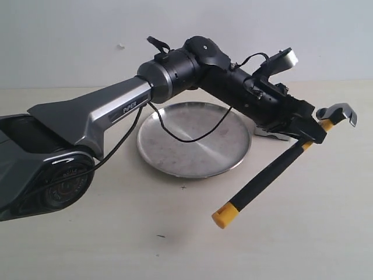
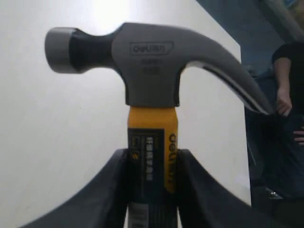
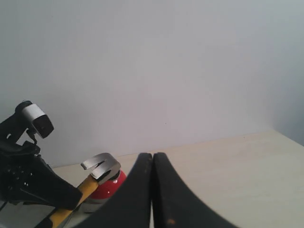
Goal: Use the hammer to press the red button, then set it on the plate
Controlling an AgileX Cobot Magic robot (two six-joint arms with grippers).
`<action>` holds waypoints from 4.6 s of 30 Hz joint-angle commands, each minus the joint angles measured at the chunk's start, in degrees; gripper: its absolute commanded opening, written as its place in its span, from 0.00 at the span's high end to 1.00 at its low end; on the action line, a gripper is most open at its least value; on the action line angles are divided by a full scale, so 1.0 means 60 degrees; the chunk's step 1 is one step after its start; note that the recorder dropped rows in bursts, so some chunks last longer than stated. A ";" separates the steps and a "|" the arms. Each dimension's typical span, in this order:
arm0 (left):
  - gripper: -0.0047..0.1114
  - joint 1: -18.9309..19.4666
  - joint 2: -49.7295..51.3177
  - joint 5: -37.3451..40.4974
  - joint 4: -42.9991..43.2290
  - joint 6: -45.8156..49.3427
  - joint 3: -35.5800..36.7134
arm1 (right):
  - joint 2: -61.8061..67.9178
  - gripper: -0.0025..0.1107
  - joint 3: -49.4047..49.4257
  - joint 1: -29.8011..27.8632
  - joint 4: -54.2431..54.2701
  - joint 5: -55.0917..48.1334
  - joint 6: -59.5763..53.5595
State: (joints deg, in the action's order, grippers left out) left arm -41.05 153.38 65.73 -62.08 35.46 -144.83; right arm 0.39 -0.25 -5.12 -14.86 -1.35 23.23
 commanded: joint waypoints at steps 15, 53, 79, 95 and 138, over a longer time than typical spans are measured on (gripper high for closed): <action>0.96 0.0378 -0.0436 0.0705 -0.1620 0.0742 -0.0074 | -0.0065 0.98 0.0042 -0.0050 -0.0070 0.0057 -0.0090; 0.96 0.0272 -0.0453 0.0705 -0.1502 0.0732 -0.0074 | -0.0065 0.98 0.0042 -0.0050 -0.0043 0.0057 -0.0090; 0.96 0.0189 -0.0477 0.0705 -0.0226 -0.0235 -0.0751 | -0.0065 0.98 0.0042 -0.0050 -0.0044 0.0057 -0.0090; 0.96 -0.0221 -0.0477 0.0705 0.0807 -0.1661 -0.1333 | -0.0065 0.98 0.0042 -0.0050 -0.0027 0.0057 -0.0090; 0.96 -0.0991 -0.0478 -0.0300 0.5293 -0.5002 -0.3734 | -0.0065 0.98 0.0042 -0.0050 -0.0048 0.0057 -0.0090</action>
State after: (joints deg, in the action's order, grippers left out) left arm -46.35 152.24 66.21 -32.51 7.94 -166.02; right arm 0.39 -0.25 -5.12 -14.86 -1.35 23.23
